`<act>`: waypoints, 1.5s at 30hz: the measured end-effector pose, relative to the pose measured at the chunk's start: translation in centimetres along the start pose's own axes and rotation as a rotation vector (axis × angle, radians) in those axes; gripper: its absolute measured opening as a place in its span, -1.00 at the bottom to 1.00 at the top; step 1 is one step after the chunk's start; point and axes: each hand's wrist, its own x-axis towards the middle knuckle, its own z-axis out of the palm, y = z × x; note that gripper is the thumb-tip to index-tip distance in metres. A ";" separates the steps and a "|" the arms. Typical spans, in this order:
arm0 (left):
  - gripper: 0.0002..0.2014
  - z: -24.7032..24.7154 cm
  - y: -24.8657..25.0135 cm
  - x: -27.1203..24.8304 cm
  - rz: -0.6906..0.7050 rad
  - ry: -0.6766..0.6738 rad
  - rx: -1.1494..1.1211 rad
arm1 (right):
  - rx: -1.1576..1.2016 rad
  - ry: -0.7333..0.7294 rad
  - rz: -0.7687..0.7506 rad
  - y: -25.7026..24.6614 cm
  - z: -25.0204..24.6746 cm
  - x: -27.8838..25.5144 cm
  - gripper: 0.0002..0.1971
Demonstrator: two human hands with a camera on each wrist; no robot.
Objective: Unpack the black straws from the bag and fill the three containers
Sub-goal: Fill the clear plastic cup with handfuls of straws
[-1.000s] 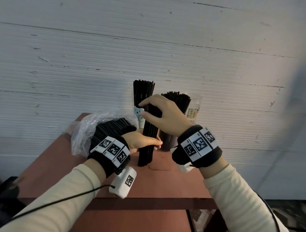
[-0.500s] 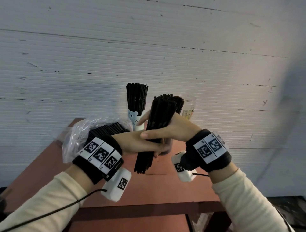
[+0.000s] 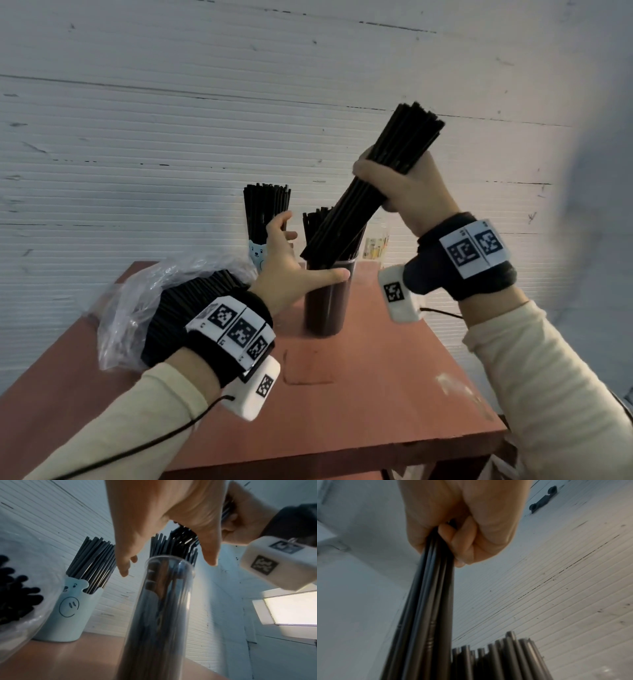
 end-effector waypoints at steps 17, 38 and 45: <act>-0.18 0.0 -1.0 4.2 -0.099 -0.287 0.174 | -0.208 0.006 -0.018 2.2 -1.5 3.7 -0.88; -0.17 0.0 -0.9 3.9 -0.138 -0.281 0.180 | -0.362 -0.256 0.013 4.1 2.0 3.4 -0.71; -0.19 0.0 -1.1 3.8 -0.125 -0.291 0.167 | -0.458 -0.218 0.019 6.5 2.8 2.0 -0.60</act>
